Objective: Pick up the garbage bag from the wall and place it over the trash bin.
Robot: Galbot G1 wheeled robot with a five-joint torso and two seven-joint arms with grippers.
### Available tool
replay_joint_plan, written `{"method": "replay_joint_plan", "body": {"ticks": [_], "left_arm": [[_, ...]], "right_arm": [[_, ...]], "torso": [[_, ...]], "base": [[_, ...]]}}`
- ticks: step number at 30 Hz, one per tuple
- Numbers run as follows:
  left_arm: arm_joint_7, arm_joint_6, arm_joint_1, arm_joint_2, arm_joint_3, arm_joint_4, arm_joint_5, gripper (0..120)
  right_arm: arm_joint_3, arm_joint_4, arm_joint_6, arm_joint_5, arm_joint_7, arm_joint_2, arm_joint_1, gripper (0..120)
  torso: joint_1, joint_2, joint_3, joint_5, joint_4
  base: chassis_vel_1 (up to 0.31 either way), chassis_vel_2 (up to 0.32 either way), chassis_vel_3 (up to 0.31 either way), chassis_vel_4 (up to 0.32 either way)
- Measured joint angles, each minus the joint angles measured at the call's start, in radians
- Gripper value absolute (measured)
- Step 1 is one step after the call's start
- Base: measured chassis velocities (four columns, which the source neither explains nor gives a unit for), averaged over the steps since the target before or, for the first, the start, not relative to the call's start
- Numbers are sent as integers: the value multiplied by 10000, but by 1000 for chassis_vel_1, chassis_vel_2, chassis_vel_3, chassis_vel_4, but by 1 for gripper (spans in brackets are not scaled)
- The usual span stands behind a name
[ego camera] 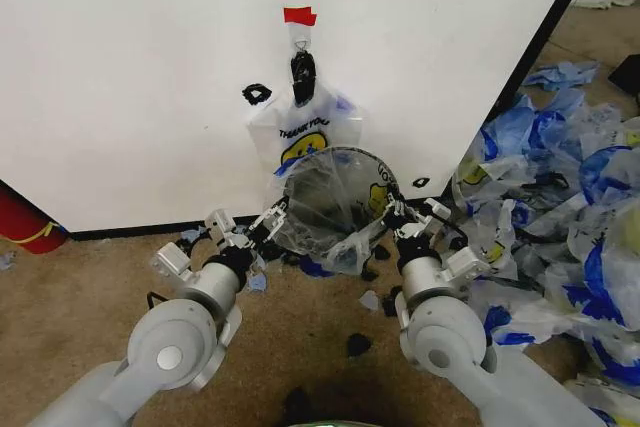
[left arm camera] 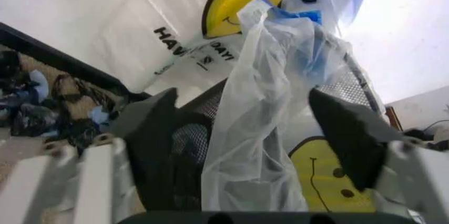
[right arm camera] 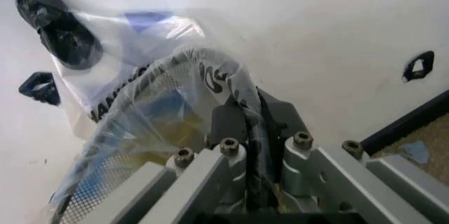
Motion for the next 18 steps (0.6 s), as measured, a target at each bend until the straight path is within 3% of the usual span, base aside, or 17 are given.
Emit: {"method": "replay_joint_plan", "body": {"ticks": [10,13,18], "left_arm": [[51,-13,34,-25,46,106,168,39],[69,-28,78,-44,56,165,269,23],[79,-43,85,-52,58,204,304,7]], "right_arm": [[-7,-15,1,-99,-5,15,-35,1],[-13,-16,9,-127,-7,46,-62,1],[-11,-31,24,-160,-12,76,-107,1]], "torso": [[0,0,0,0,0],[0,0,0,0,0],[0,0,0,0,0]], "base": [[0,0,0,0],[0,0,0,0],[0,0,0,0]]}}
